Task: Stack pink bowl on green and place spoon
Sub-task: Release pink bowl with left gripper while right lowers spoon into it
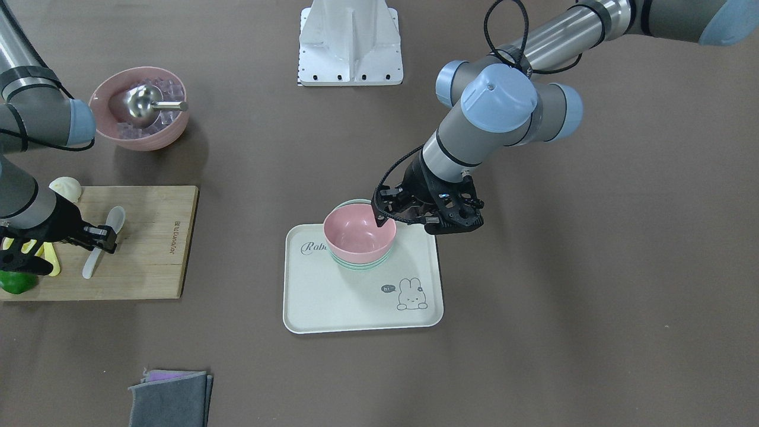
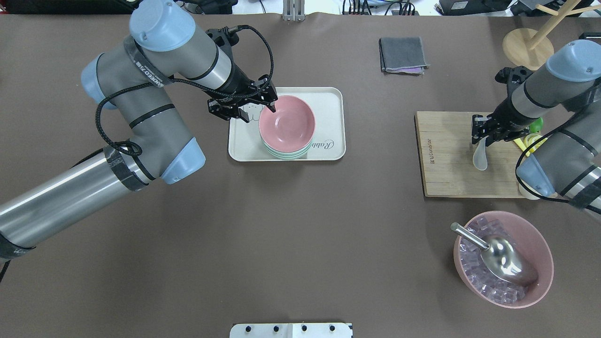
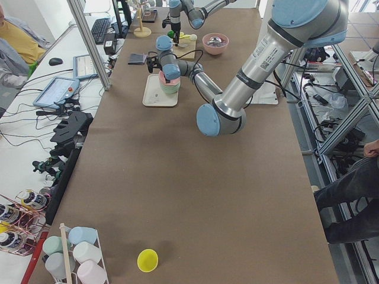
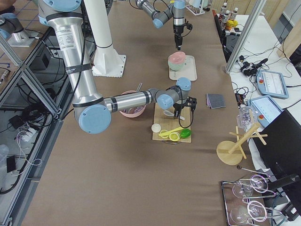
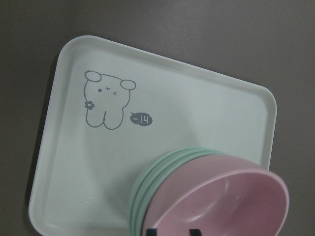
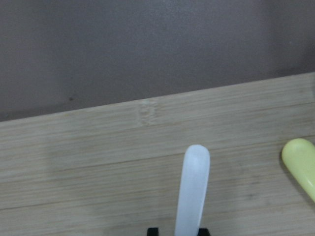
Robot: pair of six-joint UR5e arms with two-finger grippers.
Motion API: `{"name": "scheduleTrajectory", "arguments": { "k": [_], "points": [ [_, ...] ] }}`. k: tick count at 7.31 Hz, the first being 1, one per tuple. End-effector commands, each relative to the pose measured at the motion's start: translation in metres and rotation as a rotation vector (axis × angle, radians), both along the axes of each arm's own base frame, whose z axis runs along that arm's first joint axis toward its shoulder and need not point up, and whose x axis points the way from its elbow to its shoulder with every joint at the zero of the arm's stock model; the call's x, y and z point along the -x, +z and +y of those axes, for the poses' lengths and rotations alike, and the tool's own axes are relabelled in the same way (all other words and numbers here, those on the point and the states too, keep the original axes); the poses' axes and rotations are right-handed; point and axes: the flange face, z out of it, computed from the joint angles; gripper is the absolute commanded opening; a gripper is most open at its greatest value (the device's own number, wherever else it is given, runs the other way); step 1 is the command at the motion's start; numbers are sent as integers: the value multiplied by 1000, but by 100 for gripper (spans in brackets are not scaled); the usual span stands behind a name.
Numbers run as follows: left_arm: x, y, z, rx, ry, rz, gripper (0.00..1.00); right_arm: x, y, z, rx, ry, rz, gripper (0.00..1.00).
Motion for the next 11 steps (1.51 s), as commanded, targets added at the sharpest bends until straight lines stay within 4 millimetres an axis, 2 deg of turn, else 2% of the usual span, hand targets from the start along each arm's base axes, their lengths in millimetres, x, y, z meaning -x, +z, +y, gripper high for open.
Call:
{"name": "scheduleTrajectory", "arguments": {
  "k": [1, 2, 3, 4, 5, 6, 7, 8, 9, 11],
  "points": [
    [21, -4, -9, -1, -23, 13, 98, 0, -5, 1, 4, -10, -21, 0],
    [46, 5, -13, 10, -27, 21, 98, -3, -36, -8, -13, -2, -59, 0],
    [85, 27, -21, 41, -11, 33, 98, 3, -78, -23, -2, 22, -94, 0],
    [121, 51, -19, 33, 7, 39, 98, 20, -130, -39, 25, 75, -129, 0],
    [145, 78, -9, -22, 28, 21, 98, 53, -186, -42, 58, 117, -175, 0],
    [164, 114, -2, -64, 45, -15, 98, 96, -249, -38, 76, 157, -210, 0],
    [186, 146, 1, -104, 55, -51, 98, 148, -306, -33, 52, 230, -201, 0],
    [205, 177, 5, -150, 76, -87, 98, 191, -352, -21, 83, 243, -225, 0],
    [211, 187, 11, -158, 83, -95, 98, 211, -383, -28, 101, 258, -236, 0],
    [212, 188, 12, -157, 81, -98, 98, 226, -381, -22, 97, 297, -225, 0]
  ]
}}
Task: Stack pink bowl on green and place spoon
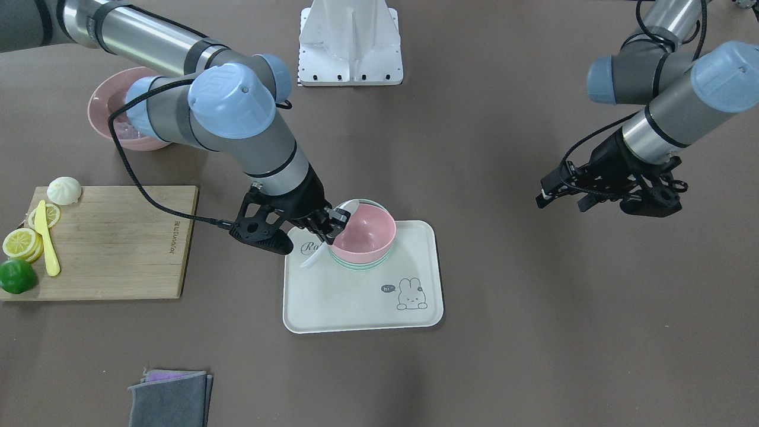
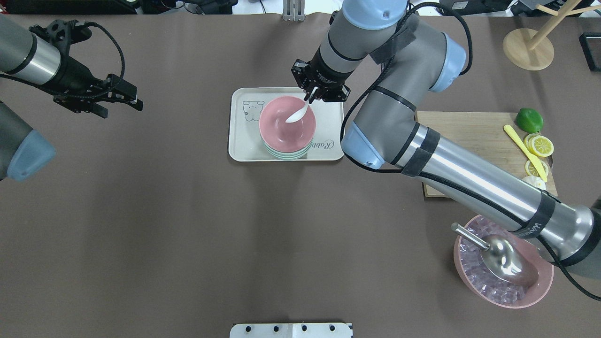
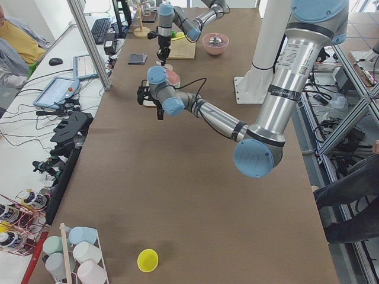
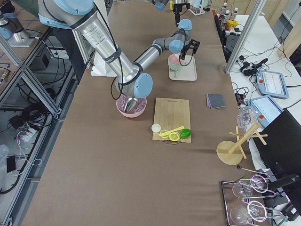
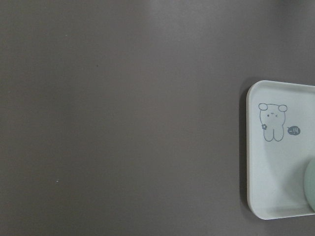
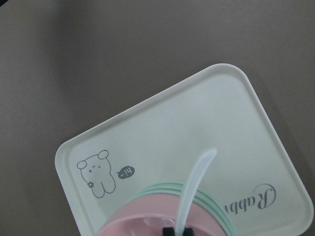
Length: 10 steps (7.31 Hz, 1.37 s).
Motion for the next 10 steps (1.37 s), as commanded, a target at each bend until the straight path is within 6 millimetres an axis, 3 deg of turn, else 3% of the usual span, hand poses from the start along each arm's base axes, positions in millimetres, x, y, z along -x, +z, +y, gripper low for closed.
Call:
{"name": "scheduleTrajectory", "arguments": {
  "k": [1, 2, 3, 5, 6, 7, 8, 10],
  "points": [
    [2, 3, 1, -6, -2, -5, 98, 13, -4, 3, 19, 44, 4, 0],
    [3, 2, 1, -7, -3, -4, 98, 12, -3, 3, 25, 48, 5, 14],
    [3, 2, 1, -7, -3, -4, 98, 12, -7, 3, 25, 50, 0, 99],
    [4, 3, 0, -5, -7, -8, 98, 9, -1, 3, 13, 42, 7, 100],
    [17, 4, -6, -3, -30, -9, 98, -16, 2, -3, 20, 42, -8, 100],
    [21, 5, -7, -1, -37, -9, 98, -67, 34, -3, 15, 21, -23, 100],
    [33, 9, -13, -2, -52, -13, 98, -128, 87, -3, -17, -23, -11, 100],
    [80, 89, 1, -94, 25, -130, 98, -231, 214, -5, -151, -101, 128, 100]
  ]
}}
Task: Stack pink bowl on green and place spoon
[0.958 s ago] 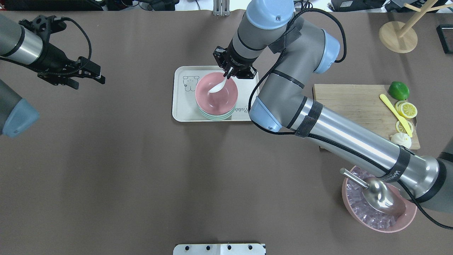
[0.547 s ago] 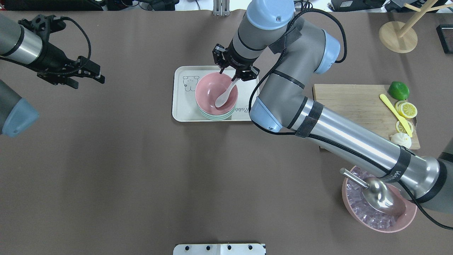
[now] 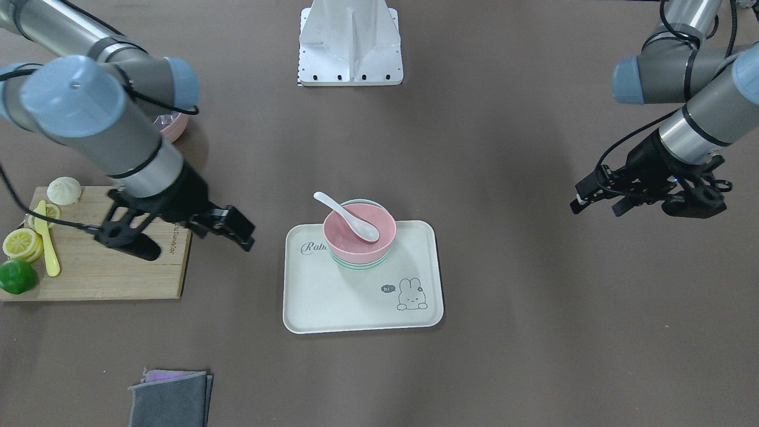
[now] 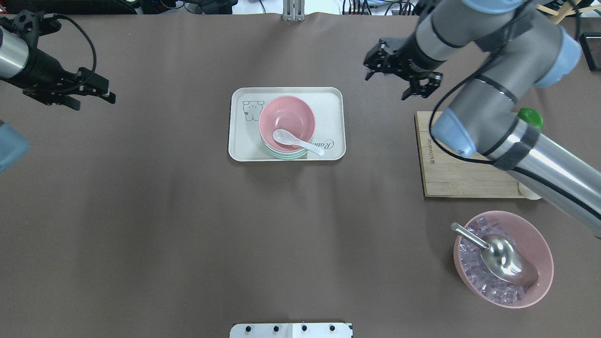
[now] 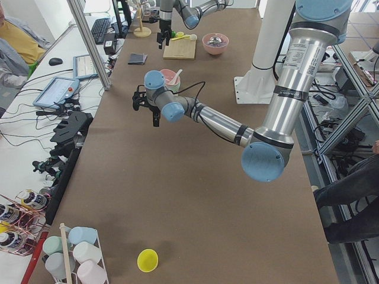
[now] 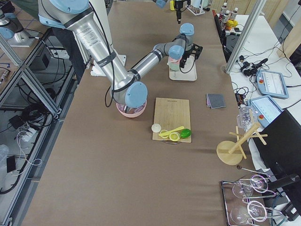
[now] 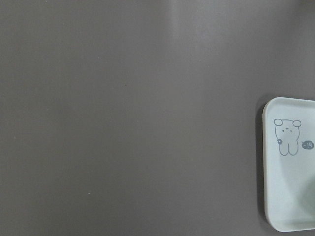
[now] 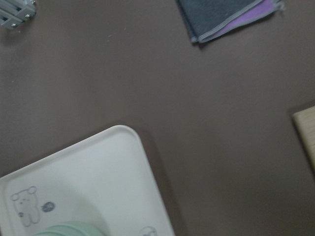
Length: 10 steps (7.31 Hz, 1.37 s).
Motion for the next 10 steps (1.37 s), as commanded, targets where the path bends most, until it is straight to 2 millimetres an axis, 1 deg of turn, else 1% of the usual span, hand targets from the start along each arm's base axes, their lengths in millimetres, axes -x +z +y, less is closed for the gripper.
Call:
{"name": "scheduleTrajectory", "arguments": {
  "k": [1, 2, 3, 4, 5, 6, 7, 8, 10],
  "points": [
    [77, 72, 8, -107, 77, -126, 98, -123, 160, 13, -196, -163, 191, 100],
    [116, 102, 14, -149, 131, -183, 98, -189, 223, 17, -315, -269, 279, 100],
    [146, 130, 27, -174, 154, -224, 98, -243, 275, 16, -351, -322, 333, 100],
    [165, 171, 56, -181, 197, -280, 98, -279, 310, 12, -384, -375, 353, 100],
    [170, 180, 66, -184, 209, -287, 98, -293, 327, 15, -379, -394, 284, 100],
    [171, 184, 69, -175, 208, -289, 98, -286, 328, 18, -367, -406, 140, 100],
    [172, 187, 70, -166, 210, -292, 98, -286, 324, 20, -376, -406, 113, 100],
    [171, 191, 69, -155, 212, -292, 98, -286, 327, 19, -368, -405, 123, 100],
    [172, 194, 71, -134, 212, -288, 98, -286, 327, 17, -366, -403, 135, 100]
  ]
}}
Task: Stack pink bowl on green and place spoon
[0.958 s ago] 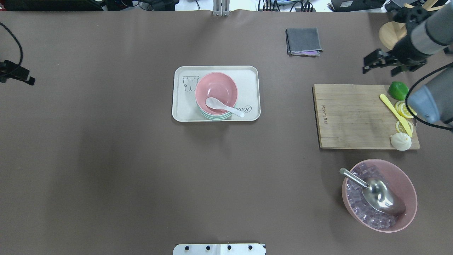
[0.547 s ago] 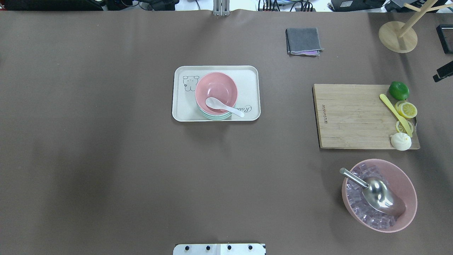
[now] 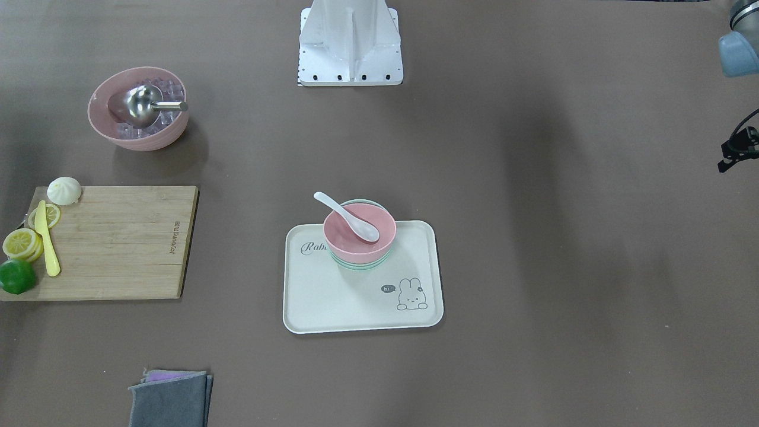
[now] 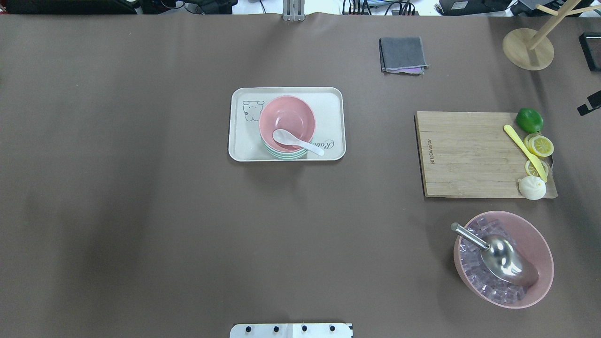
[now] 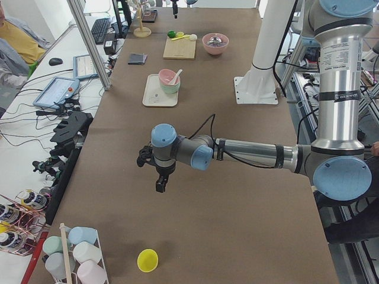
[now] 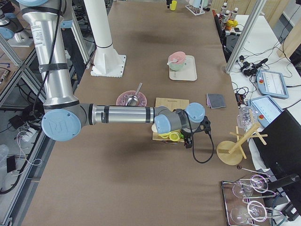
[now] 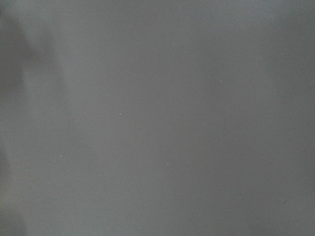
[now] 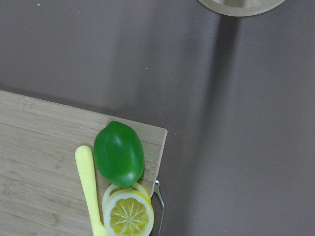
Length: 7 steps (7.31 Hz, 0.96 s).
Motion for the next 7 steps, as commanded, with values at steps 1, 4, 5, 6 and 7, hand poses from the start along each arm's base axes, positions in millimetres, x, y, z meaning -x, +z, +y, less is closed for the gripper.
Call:
{"name": "scheduleTrajectory", "arguments": {
  "k": [1, 4, 5, 6, 7],
  "points": [
    [5, 4, 0, 103, -40, 18, 98, -3, -1, -4, -20, 15, 50, 100],
    [8, 3, 5, 209, -103, 91, 98, -3, -2, -8, -45, 26, 123, 100],
    [9, 0, 6, 193, -98, 92, 98, -3, -2, -8, -43, 26, 123, 100],
    [9, 1, 5, 205, -112, 88, 98, -3, -2, -8, -43, 25, 121, 100],
    [9, -3, 5, 193, -111, 100, 98, -2, -1, -8, -43, 27, 119, 100]
  ]
}}
